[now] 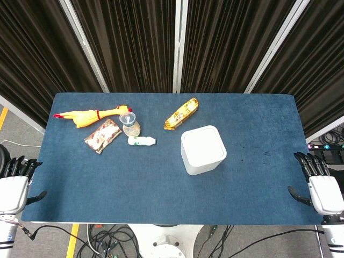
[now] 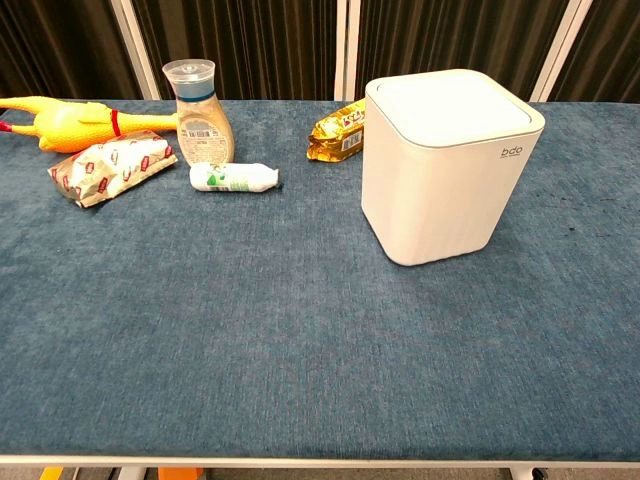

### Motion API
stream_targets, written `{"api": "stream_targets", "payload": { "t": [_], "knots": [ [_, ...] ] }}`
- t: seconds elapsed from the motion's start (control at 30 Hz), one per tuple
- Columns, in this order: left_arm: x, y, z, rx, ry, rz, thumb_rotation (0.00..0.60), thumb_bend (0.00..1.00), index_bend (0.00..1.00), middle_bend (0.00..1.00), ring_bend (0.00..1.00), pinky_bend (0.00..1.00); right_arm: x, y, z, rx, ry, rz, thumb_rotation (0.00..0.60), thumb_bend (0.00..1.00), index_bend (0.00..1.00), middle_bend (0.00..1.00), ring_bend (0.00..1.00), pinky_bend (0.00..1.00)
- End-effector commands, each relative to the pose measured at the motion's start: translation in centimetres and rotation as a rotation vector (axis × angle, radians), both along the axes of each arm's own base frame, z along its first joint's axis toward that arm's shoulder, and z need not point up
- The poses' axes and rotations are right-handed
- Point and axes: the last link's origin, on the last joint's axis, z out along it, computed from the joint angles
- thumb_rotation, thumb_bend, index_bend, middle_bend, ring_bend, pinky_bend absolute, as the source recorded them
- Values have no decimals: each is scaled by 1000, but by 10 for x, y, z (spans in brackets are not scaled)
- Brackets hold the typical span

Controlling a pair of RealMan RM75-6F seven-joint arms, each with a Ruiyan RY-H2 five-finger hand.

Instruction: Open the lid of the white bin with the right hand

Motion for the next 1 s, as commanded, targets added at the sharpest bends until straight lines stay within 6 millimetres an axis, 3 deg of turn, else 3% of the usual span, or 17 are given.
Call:
{"api": "stream_targets", "payload": {
  "t": [0.03, 0.33, 0.5, 0.67, 1.0],
  "knots": [
    [-1, 0, -1, 0, -1, 2, 600, 91, 232, 179, 47, 64, 0, -1, -2, 6, -4, 1, 600, 176, 0, 74, 0, 0],
    [2, 0, -1, 22, 3, -17, 600, 91, 232, 180, 48, 64, 1, -1, -1, 7, -20, 23, 600, 176, 0, 79, 0, 0],
    [3, 1, 0, 25, 4, -23, 600, 91, 232, 181, 48, 64, 12, -6, -4, 43, -47, 87, 600, 176, 10, 99, 0, 0],
    [6, 3, 0, 26, 4, -36, 600, 91, 232, 181, 48, 64, 43, -31, -14, 128, -39, 225, 600, 176, 173, 173, 0, 0],
    [6, 3, 1, 24, 1, -31, 600, 91, 232, 181, 48, 64, 105, -85, -59, 292, 14, 384, 600, 175, 263, 234, 0, 0]
  ]
}}
